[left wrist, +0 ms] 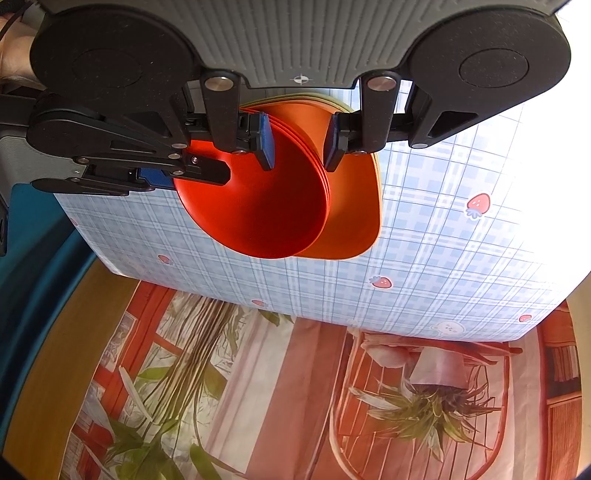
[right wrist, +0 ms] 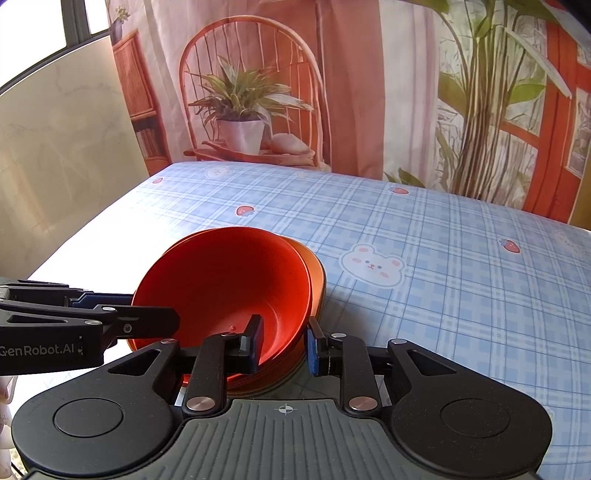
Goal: Organize plates and bowls
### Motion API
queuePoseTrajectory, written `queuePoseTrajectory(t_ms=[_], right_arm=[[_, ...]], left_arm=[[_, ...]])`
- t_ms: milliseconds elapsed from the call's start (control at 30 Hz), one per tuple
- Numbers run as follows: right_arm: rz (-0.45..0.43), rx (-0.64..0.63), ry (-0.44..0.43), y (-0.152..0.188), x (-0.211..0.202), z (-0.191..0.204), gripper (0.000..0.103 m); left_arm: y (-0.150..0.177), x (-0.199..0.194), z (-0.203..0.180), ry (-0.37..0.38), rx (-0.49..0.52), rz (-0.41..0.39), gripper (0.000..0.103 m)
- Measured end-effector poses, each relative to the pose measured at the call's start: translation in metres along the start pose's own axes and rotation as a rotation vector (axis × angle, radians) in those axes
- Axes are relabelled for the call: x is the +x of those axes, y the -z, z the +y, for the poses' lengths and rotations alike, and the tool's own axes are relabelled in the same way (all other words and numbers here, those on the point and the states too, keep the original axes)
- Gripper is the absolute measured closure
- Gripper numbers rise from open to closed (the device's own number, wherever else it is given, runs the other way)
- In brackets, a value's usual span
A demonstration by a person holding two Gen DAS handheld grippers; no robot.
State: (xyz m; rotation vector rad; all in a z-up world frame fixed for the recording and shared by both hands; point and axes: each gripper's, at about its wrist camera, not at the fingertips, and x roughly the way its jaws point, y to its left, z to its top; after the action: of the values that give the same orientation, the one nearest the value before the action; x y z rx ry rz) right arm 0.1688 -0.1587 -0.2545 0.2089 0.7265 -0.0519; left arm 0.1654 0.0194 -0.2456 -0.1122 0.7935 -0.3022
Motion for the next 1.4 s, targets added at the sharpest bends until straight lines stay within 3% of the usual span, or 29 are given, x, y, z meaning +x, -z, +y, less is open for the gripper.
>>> queuePoseTrajectory(t_ms=[400,533,767,867,967,1100,1200,1400], right_arm=[[-0.020,0.011,0.028,-0.001,-0.016,-0.007,0.078],[-0.037,0.014,0.035,-0.004,-0.028,-0.011,0.076],[-0.100,0.020,0.082,-0.015,-0.068,-0.018,0.047],[-0.134,0.031,0.099,-0.021,-0.090,-0.021,0.036],[-0.178,0.024,0.127,-0.026,-0.117,-0.021,0.019],[-0.244,0.012,0.155,-0.031,-0.157,-0.017,0.000],[-0.292,0.010,0.182,-0.034,-0.185,-0.012,0.000],[-0.369,0.005,0.223,-0.038,-0.235,-0.001,0.000]], left_arm=[[-0.008,-0.011,-0.008,-0.035,0.028,-0.026,0.071],[-0.014,-0.021,-0.011,-0.050,0.049,-0.046,0.051],[-0.030,-0.060,-0.023,-0.096,0.122,-0.138,0.012],[-0.036,-0.080,-0.029,-0.108,0.146,-0.184,0.005],[-0.042,-0.099,-0.034,-0.111,0.158,-0.216,0.000],[-0.047,-0.123,-0.042,-0.108,0.169,-0.255,0.000],[-0.048,-0.140,-0.050,-0.110,0.177,-0.279,0.000],[-0.047,-0.173,-0.068,-0.182,0.186,-0.331,0.000]])
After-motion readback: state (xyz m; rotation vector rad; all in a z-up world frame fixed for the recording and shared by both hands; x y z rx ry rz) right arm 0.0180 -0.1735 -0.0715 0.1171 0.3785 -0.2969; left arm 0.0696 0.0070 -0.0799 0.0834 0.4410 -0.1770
